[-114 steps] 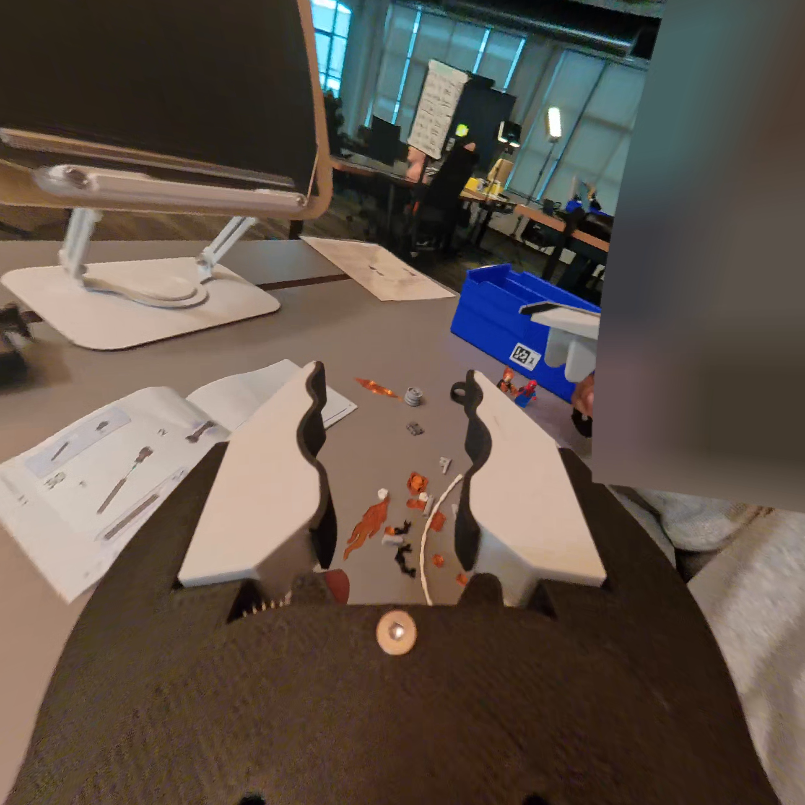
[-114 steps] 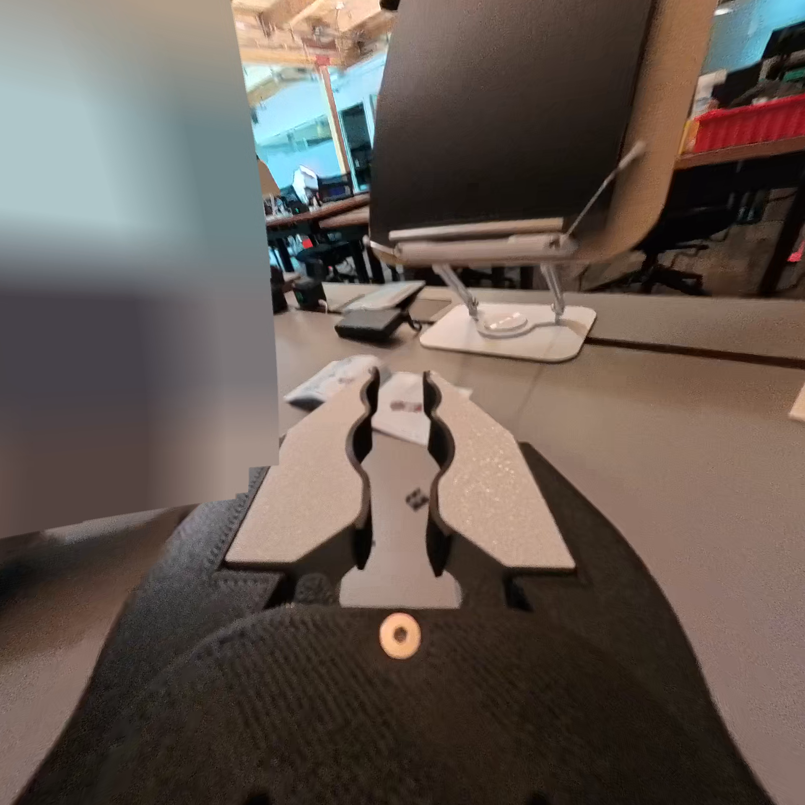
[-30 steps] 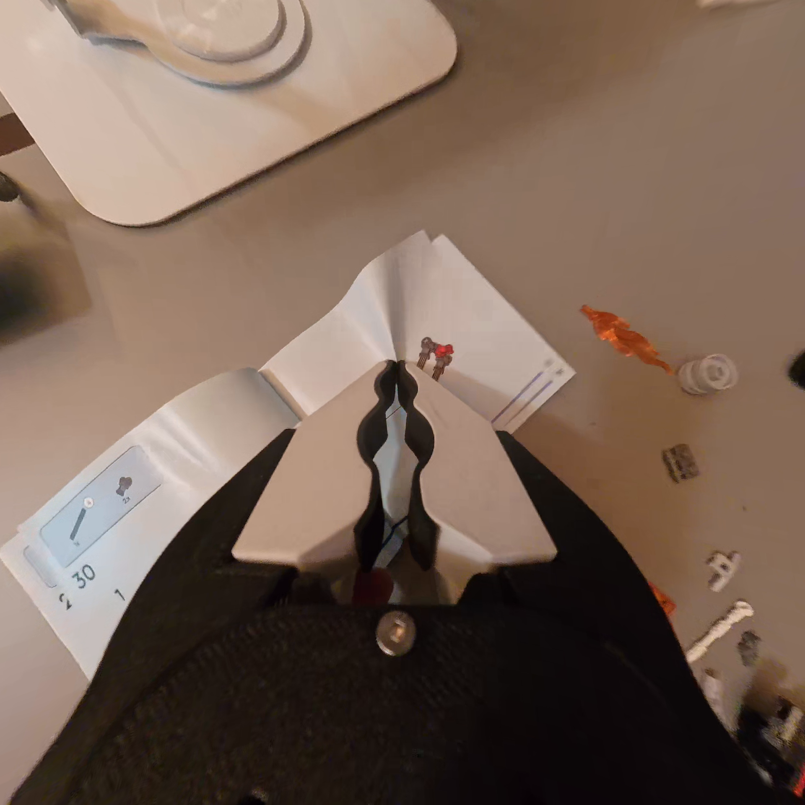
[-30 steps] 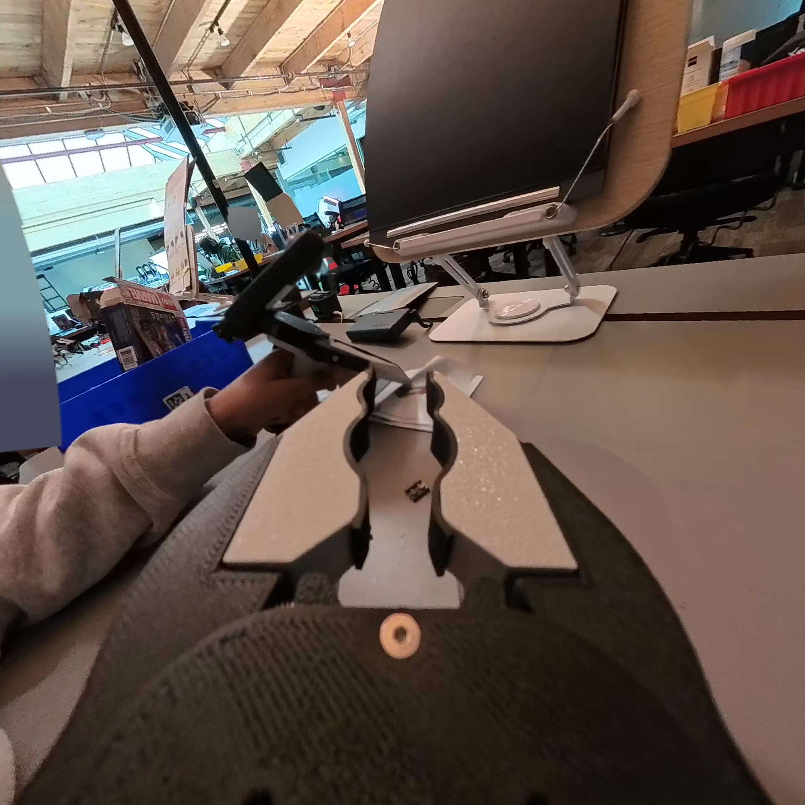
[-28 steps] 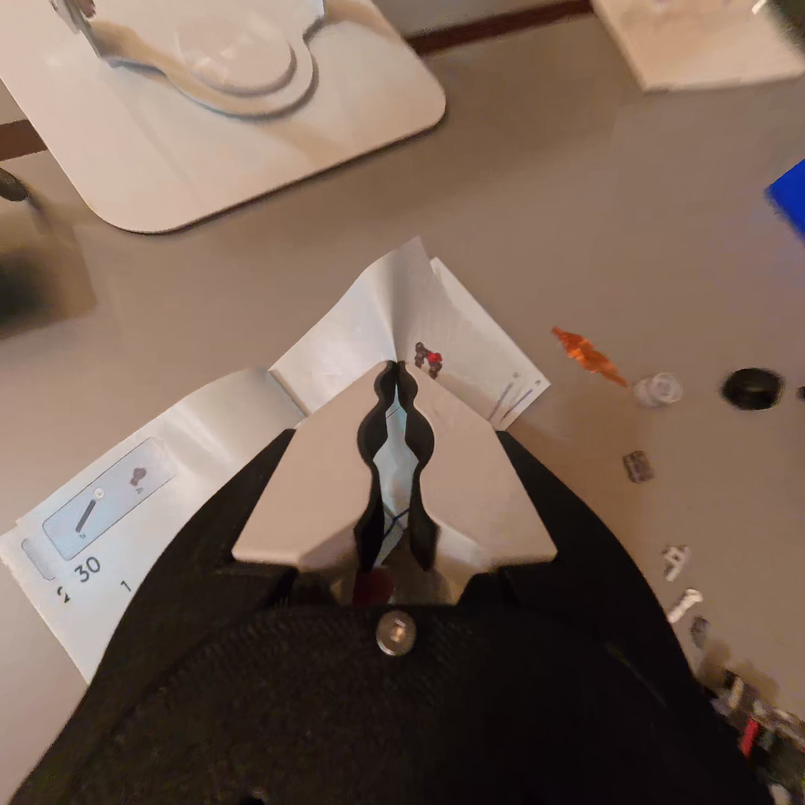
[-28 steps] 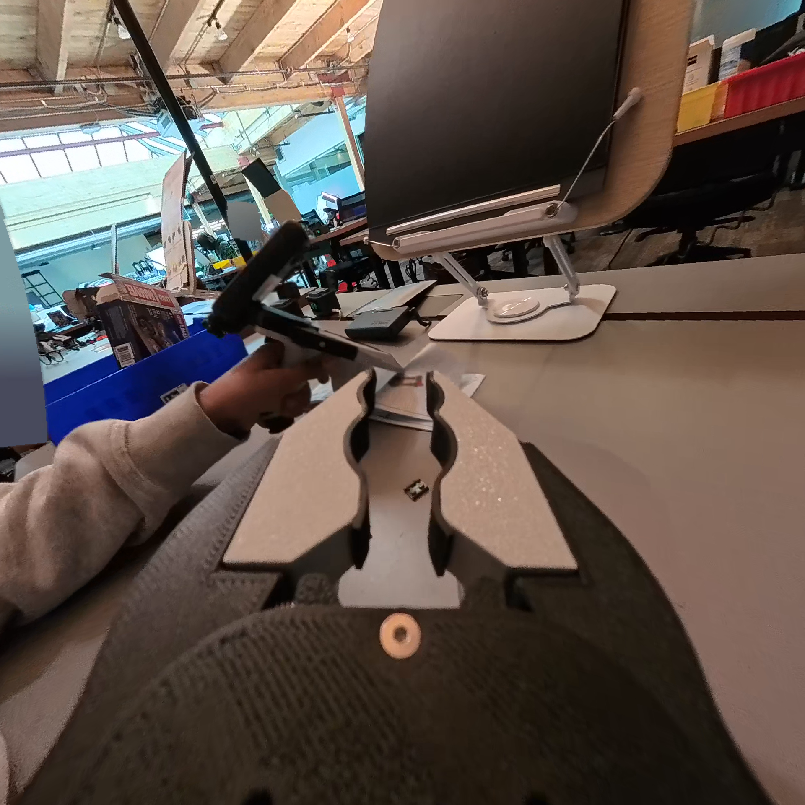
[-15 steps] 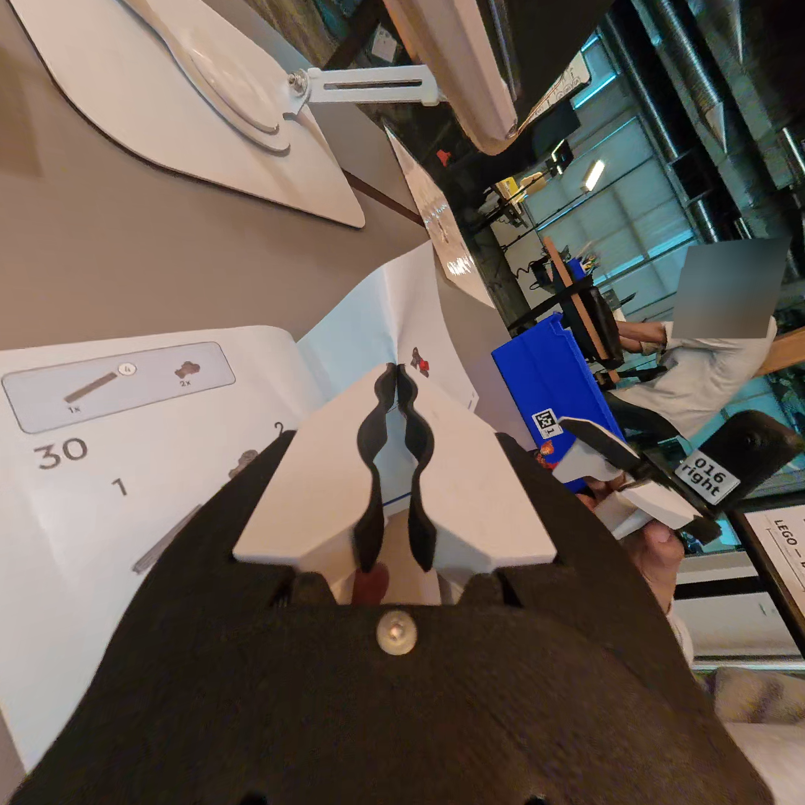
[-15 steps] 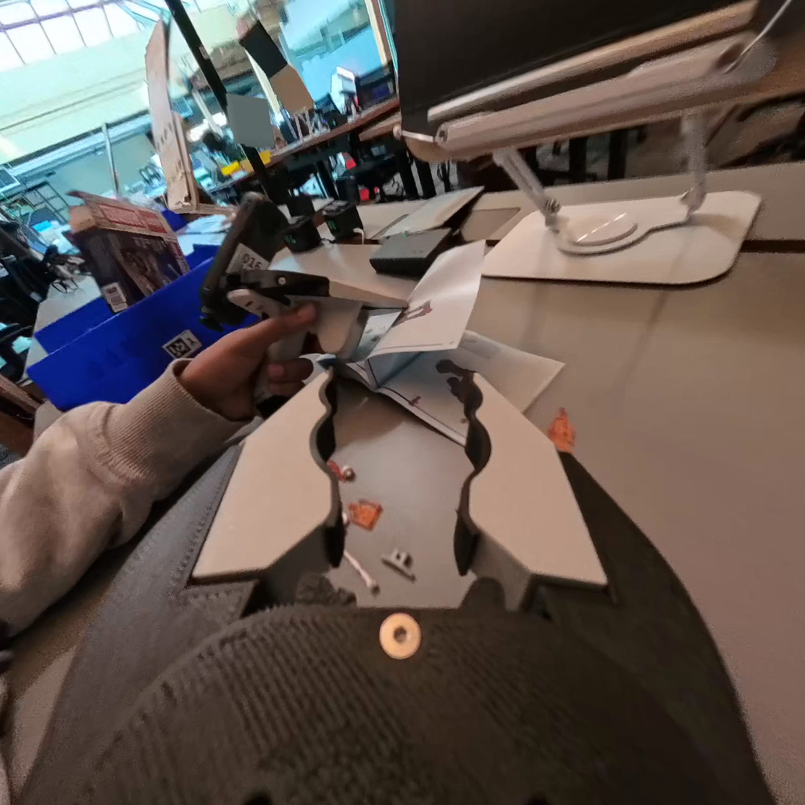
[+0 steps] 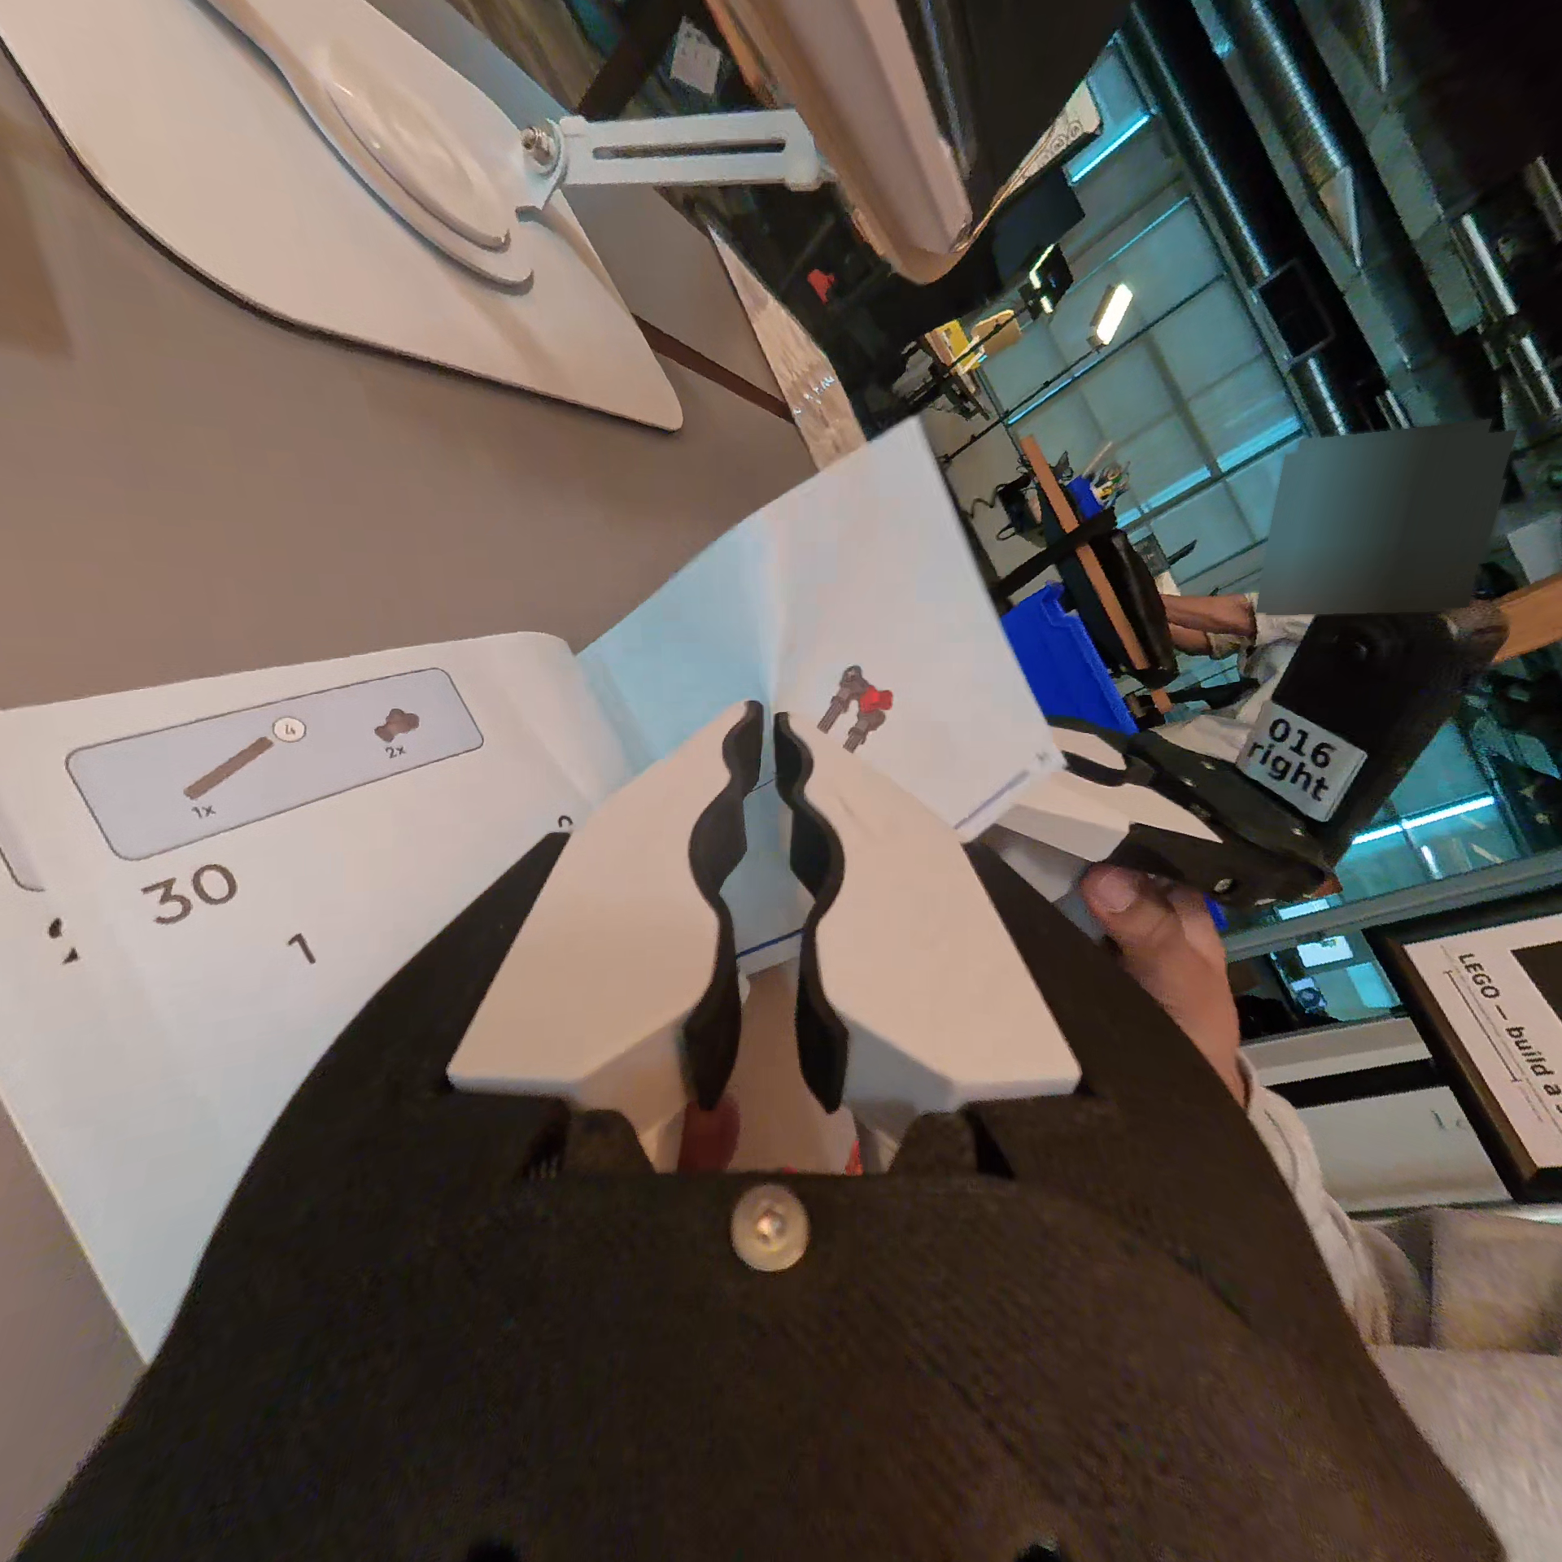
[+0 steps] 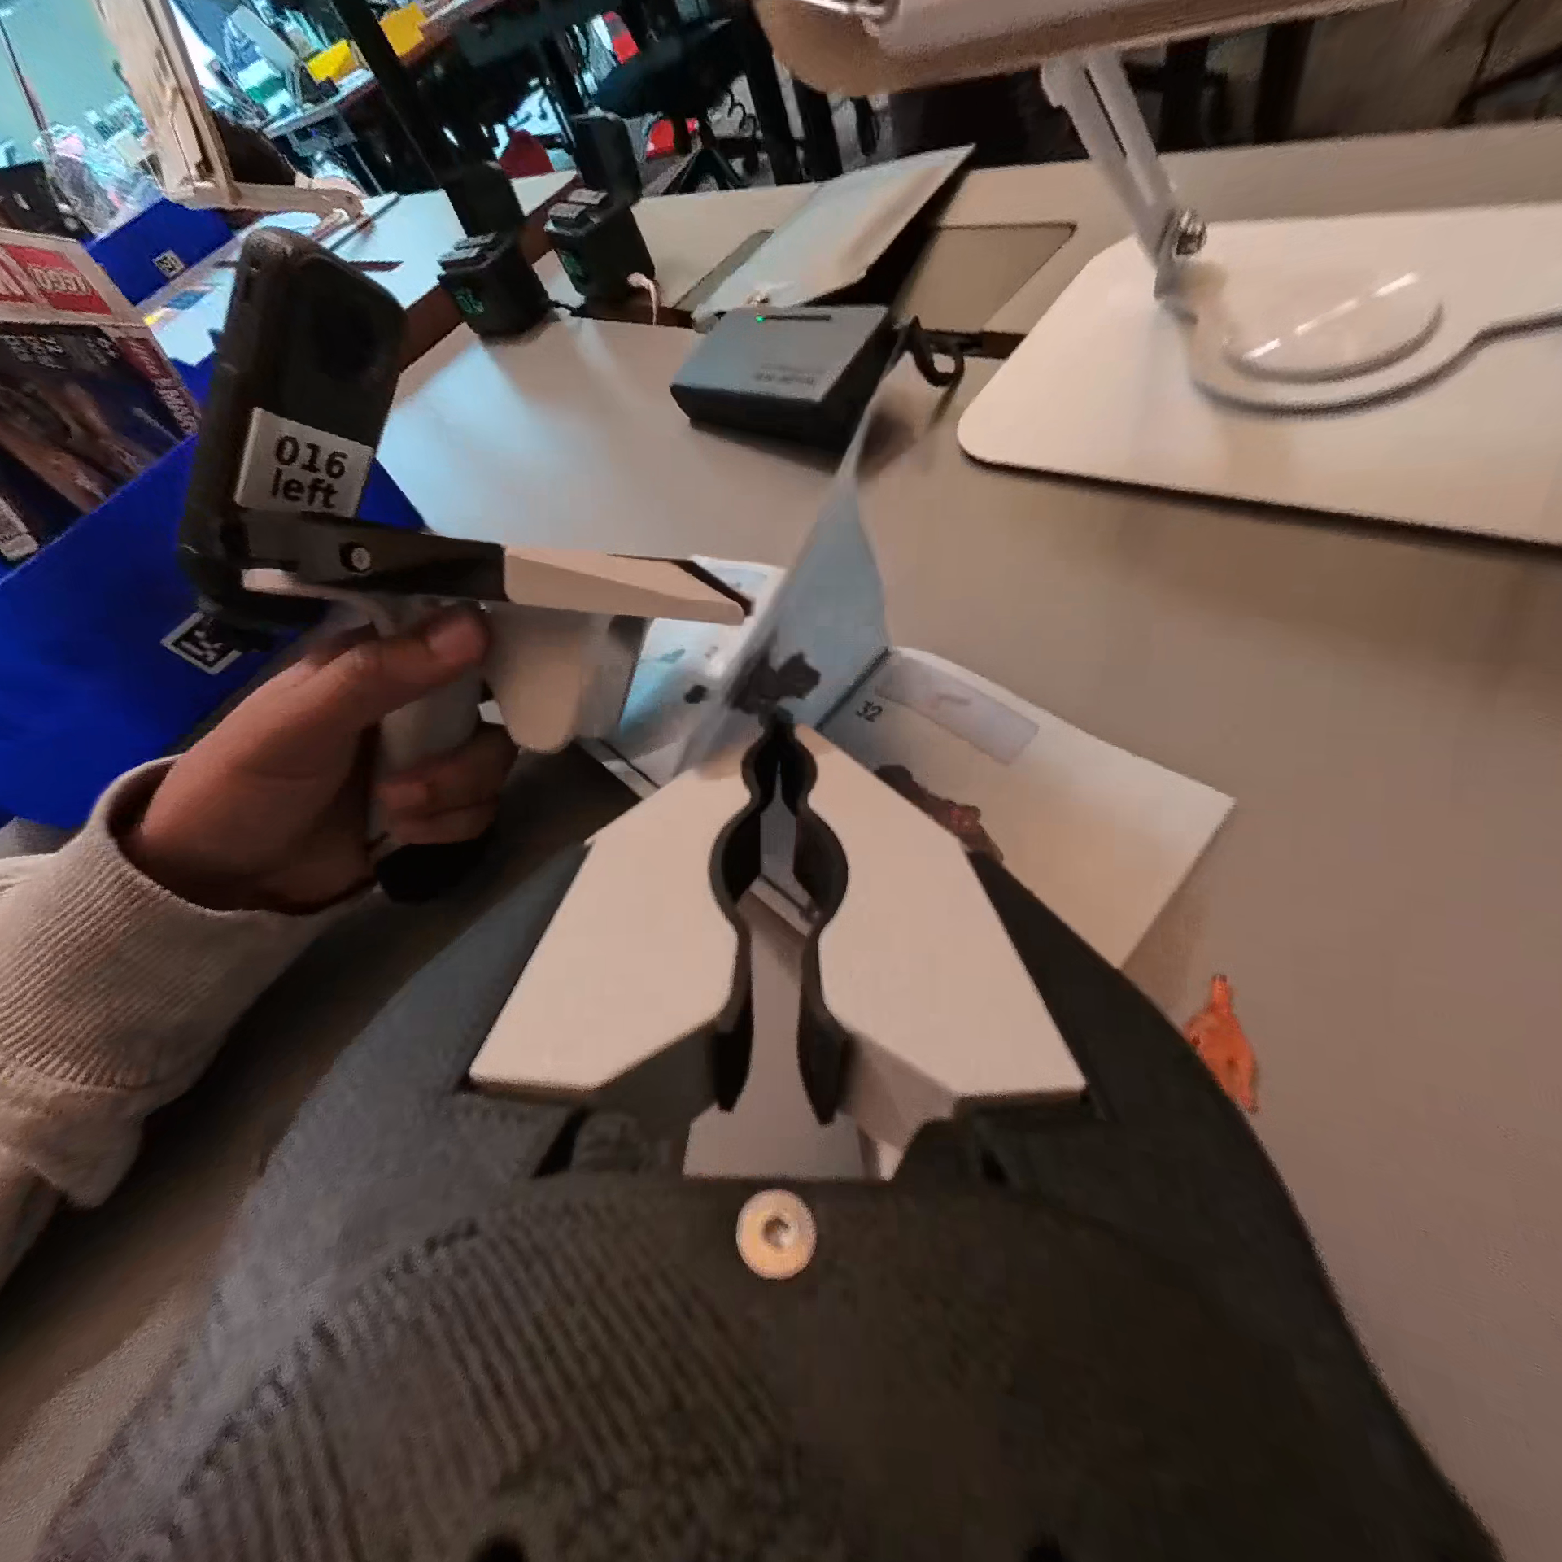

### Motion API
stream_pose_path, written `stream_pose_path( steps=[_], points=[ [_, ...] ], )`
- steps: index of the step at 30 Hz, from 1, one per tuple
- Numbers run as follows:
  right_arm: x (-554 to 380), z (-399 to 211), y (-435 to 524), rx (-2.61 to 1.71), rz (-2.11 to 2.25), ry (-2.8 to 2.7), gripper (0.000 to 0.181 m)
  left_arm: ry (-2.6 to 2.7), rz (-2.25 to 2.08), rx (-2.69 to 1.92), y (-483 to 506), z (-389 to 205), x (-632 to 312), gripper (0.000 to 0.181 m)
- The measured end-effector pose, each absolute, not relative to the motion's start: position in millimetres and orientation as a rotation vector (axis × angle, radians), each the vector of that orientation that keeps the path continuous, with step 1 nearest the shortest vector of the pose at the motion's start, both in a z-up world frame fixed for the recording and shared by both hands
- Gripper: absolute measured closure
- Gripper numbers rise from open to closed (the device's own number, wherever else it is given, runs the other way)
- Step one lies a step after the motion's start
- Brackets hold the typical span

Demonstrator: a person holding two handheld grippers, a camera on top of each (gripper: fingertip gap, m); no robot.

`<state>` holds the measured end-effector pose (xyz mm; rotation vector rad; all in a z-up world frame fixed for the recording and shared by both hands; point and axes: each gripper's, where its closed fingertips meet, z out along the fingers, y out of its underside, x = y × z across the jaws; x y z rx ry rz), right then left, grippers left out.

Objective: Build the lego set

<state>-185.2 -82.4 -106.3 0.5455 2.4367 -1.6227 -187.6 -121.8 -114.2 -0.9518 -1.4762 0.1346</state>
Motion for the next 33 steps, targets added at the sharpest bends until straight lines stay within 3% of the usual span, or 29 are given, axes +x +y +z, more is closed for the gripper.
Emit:
stream_pose_path(
  steps=[11, 13, 16, 24, 33],
  points=[
    [-147, -124, -128, 0.064, -1.563, 2.822, 0.177, -1.344, 0.076, -0.937, -149, -77, -152, 0.099],
    [-140, -135, -131, -0.055, -1.492, 2.915, 0.177, -1.412, 0.102, -0.981, -157, -89, -148, 0.092],
    [-133, -148, -131, -0.173, -1.414, 2.988, 0.181, -1.571, 0.207, -1.034, -178, -116, -146, 0.091],
    [-163, -155, -108, -0.011, -1.371, 3.027, 0.18, -1.784, 0.326, -1.211, -193, -154, -142, 0.114],
    [-159, -159, -109, 0.004, -1.405, 2.927, 0.18, -1.878, 0.561, -1.46, -207, -165, -138, 0.115]
  ],
)
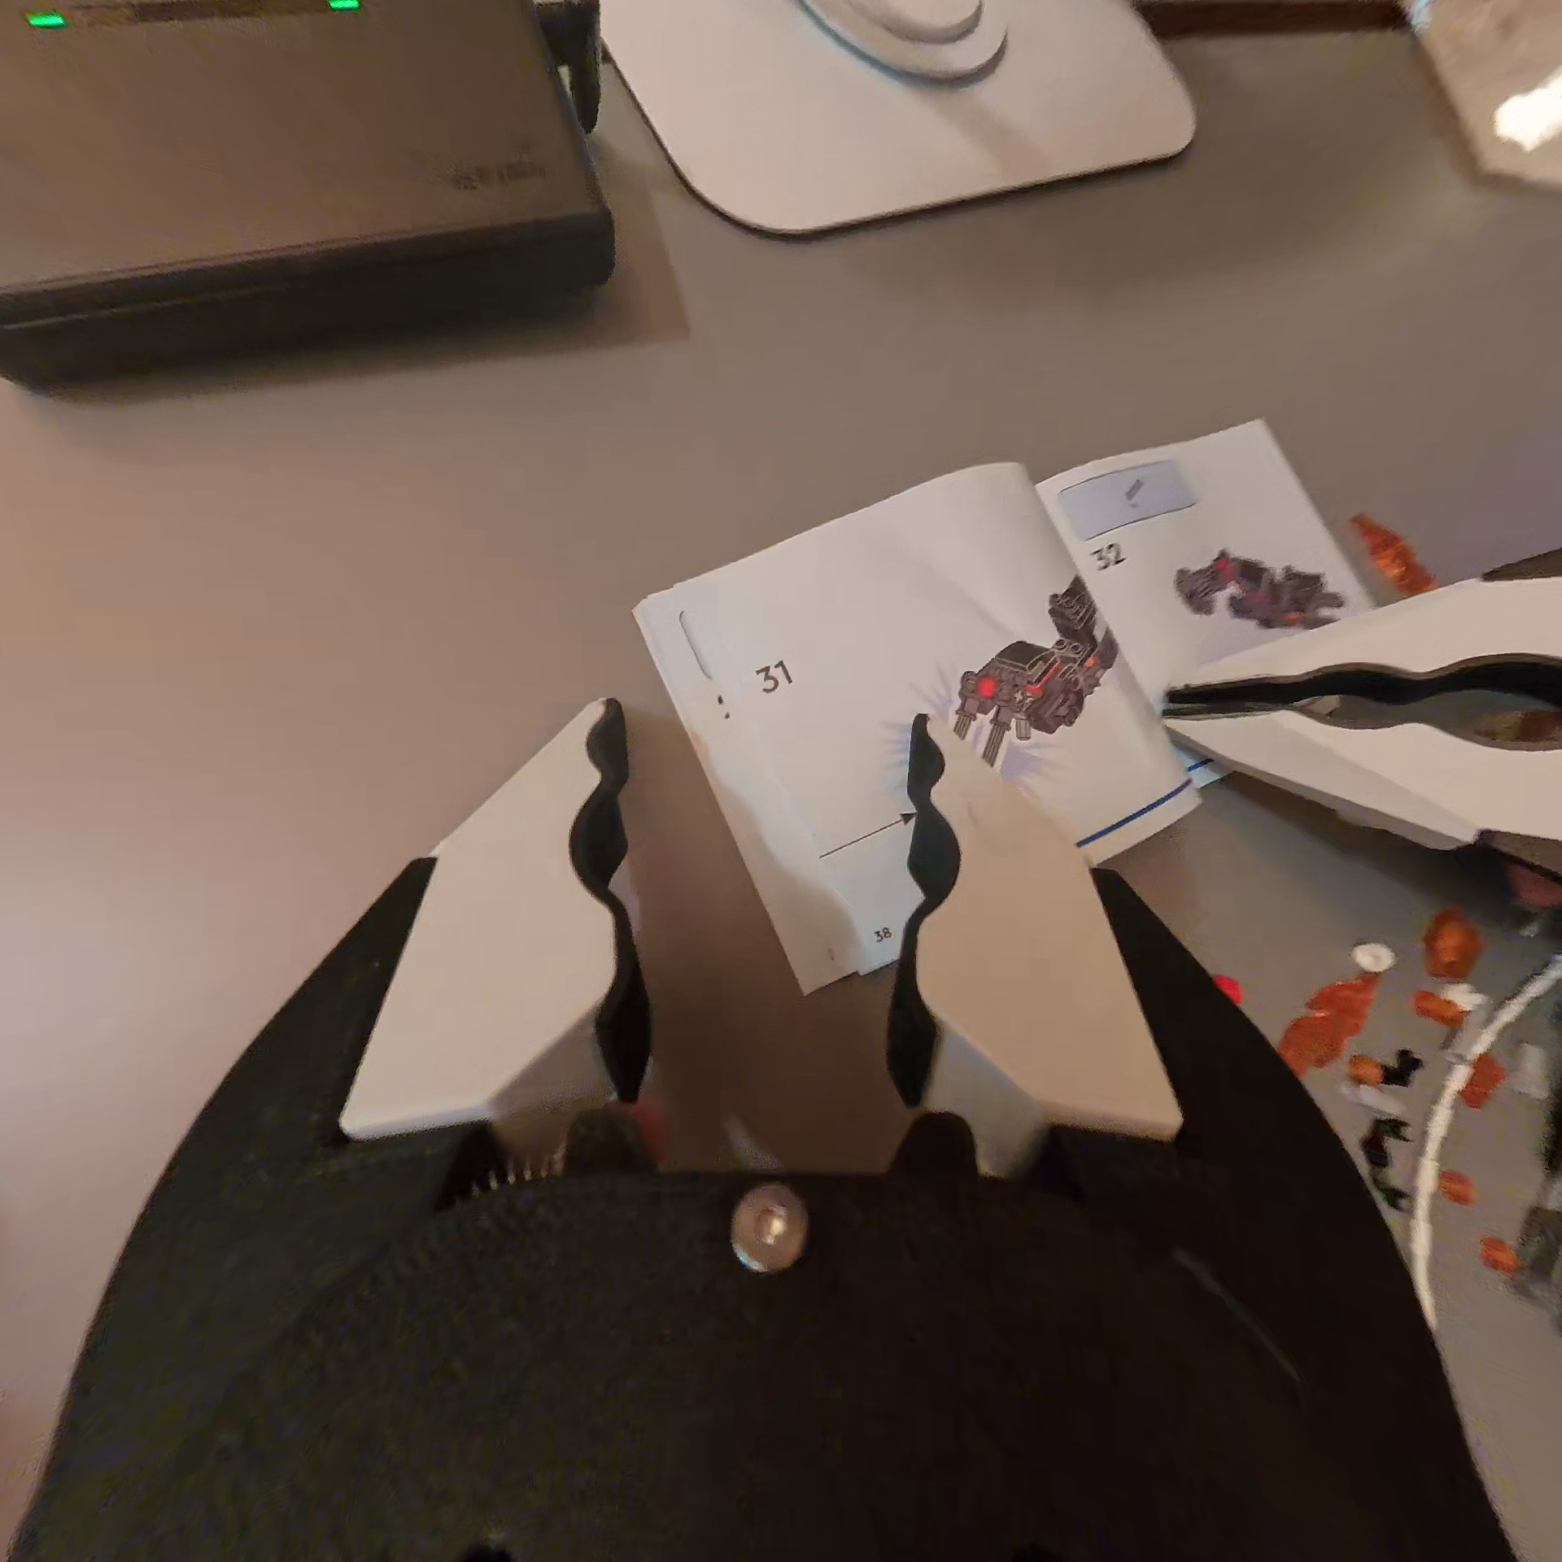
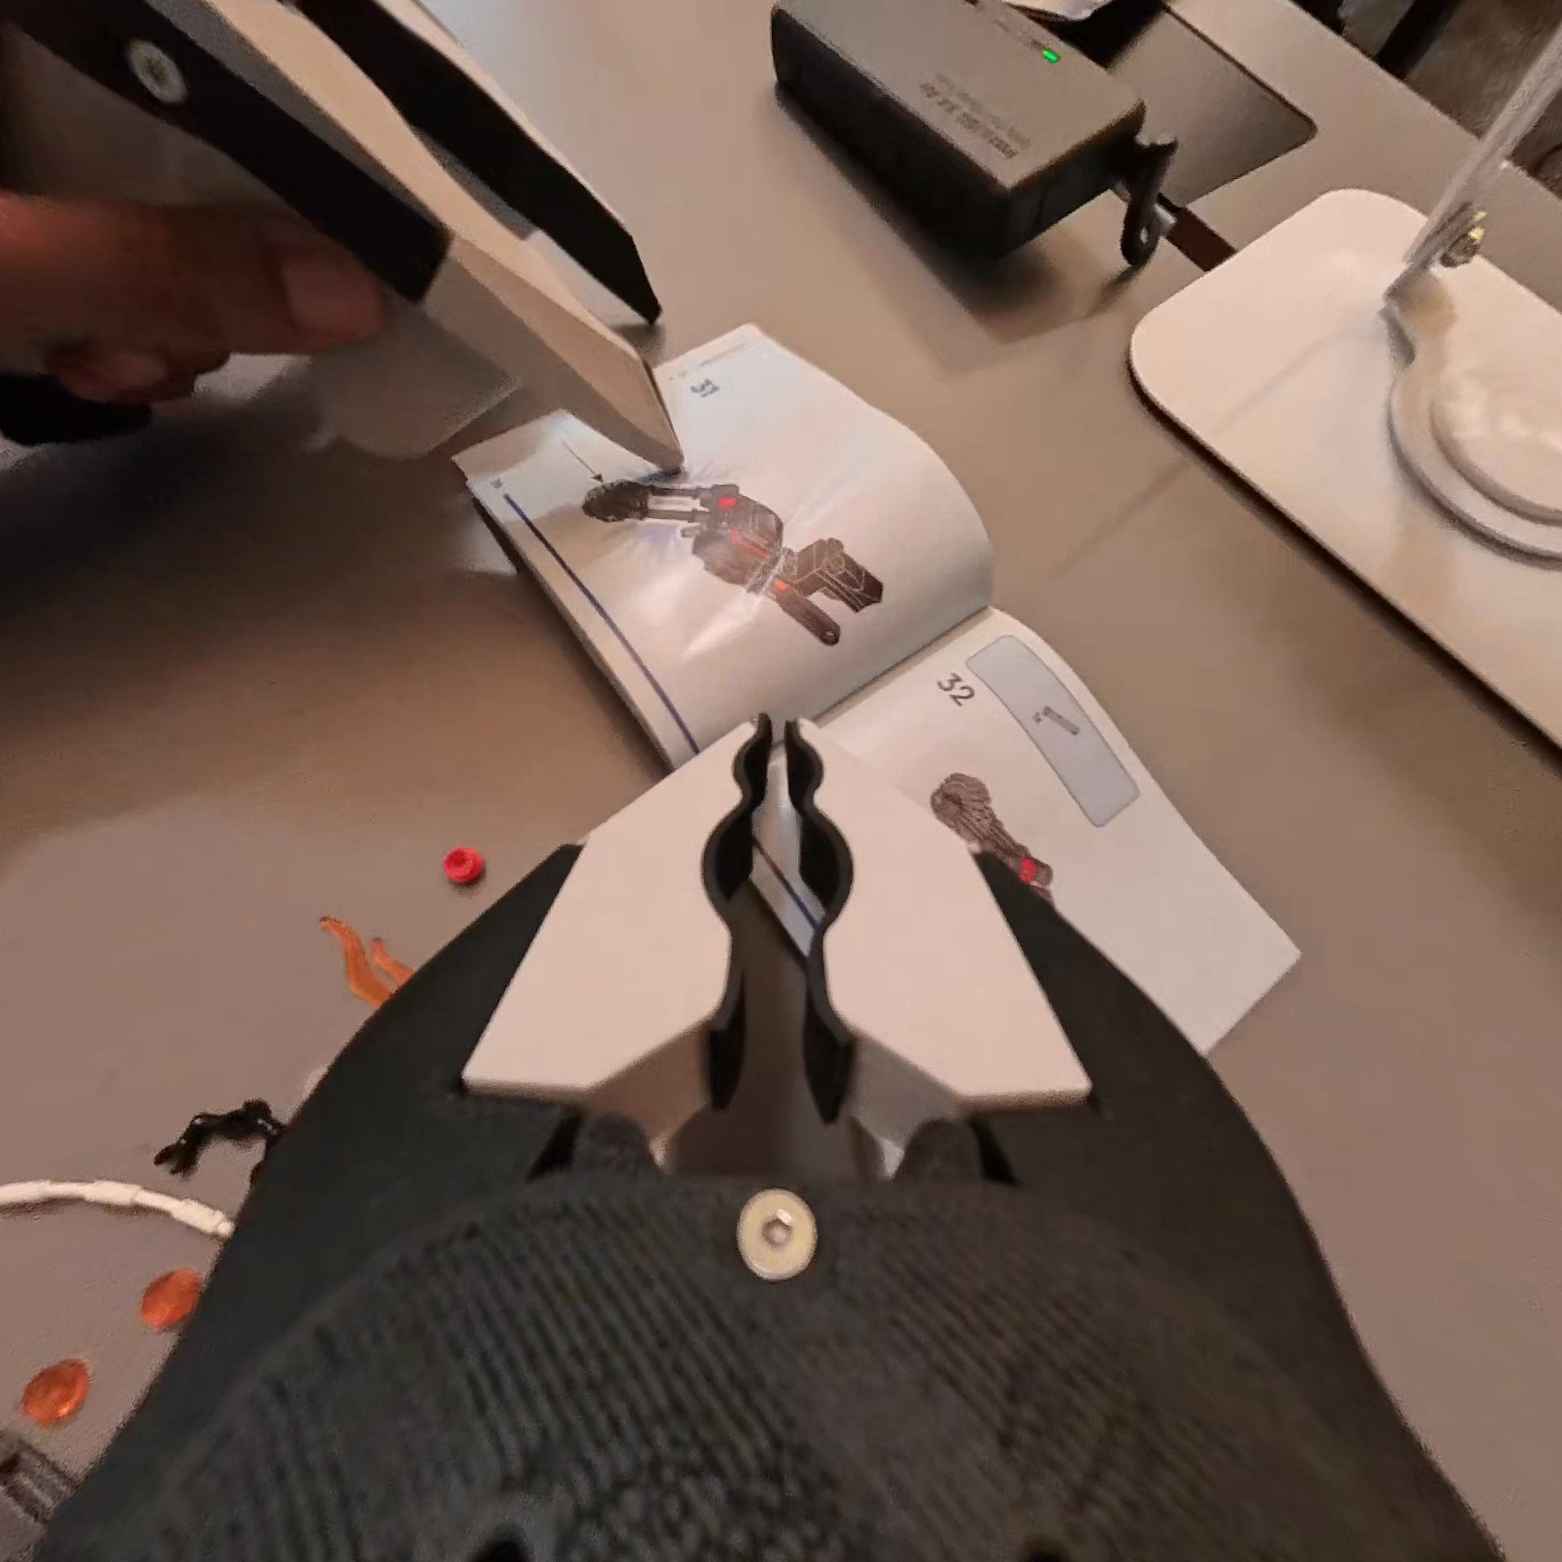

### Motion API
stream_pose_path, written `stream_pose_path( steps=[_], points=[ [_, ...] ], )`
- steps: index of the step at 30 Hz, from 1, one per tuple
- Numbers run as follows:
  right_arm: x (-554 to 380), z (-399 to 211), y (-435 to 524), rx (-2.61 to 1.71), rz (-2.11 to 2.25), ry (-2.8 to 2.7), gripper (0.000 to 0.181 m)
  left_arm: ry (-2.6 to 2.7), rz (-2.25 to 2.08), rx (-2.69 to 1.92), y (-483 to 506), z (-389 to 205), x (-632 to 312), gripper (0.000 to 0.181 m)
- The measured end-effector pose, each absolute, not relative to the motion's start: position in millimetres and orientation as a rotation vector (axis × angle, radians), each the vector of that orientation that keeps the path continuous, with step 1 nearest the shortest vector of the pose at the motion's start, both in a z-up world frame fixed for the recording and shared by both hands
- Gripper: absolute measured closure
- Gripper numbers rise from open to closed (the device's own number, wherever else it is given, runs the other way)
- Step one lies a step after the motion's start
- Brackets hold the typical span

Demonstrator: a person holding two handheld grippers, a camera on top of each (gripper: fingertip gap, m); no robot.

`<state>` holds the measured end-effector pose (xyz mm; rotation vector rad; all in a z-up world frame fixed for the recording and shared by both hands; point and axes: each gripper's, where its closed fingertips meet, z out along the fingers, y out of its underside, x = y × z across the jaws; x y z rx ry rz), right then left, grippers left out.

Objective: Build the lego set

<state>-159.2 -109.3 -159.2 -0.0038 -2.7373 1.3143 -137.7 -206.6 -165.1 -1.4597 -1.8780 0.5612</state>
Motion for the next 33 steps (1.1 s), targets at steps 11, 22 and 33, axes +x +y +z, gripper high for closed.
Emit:
stream_pose_path(
  steps=[11, 22, 33],
  points=[
    [-159, -168, -110, 0.048, 1.244, -2.722, 0.181, -1.924, 0.67, -1.602, -214, -173, -132, 0.118],
    [-161, -163, -108, 0.024, 1.289, -2.702, 0.174, -1.924, 0.679, -1.578, -218, -168, -129, 0.114],
    [-188, -113, -92, -0.237, 1.607, -2.582, 0.168, -1.792, 0.864, -1.507, -217, -118, -129, 0.115]
  ],
)
